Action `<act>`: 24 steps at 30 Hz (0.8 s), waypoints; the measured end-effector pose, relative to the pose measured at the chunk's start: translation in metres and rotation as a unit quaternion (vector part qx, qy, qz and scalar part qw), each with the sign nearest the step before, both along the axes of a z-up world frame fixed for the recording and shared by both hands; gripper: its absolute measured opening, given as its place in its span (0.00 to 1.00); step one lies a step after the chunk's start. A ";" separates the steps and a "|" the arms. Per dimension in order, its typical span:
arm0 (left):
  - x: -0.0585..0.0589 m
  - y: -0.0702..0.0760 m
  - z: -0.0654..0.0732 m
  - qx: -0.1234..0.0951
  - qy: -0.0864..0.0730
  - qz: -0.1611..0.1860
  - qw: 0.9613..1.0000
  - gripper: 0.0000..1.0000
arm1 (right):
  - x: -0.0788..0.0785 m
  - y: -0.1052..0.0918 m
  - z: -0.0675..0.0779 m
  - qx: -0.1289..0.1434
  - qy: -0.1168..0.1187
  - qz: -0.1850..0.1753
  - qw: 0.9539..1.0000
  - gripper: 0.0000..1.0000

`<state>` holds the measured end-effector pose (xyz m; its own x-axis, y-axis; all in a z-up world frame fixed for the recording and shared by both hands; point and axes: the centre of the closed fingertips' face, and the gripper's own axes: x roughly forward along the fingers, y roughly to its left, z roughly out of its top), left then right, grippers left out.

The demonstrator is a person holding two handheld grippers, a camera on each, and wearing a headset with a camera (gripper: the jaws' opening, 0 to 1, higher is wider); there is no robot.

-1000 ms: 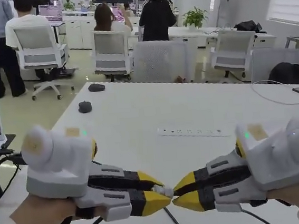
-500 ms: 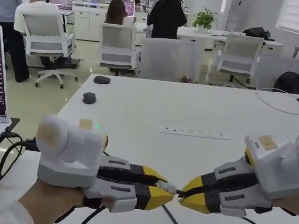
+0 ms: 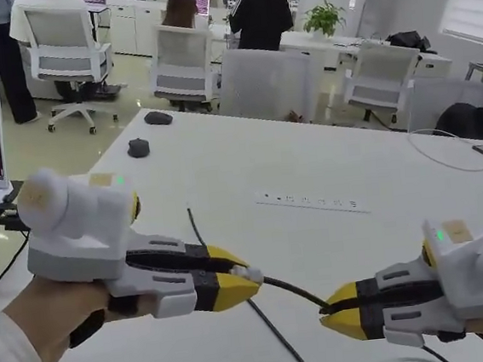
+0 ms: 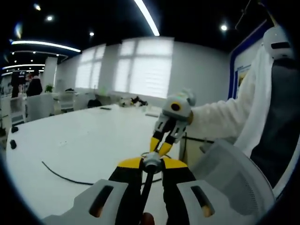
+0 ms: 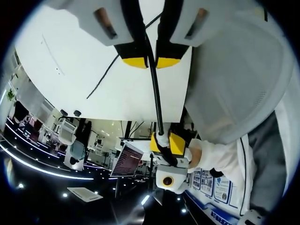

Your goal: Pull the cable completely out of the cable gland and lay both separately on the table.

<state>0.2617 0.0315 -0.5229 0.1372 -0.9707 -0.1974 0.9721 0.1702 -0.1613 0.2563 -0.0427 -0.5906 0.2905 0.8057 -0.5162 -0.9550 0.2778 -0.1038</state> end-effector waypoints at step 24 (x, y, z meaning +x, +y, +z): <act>0.012 0.000 -0.002 0.008 0.004 0.017 1.000 0.16 | -0.012 -0.051 0.019 0.024 -0.002 -0.068 0.997 0.26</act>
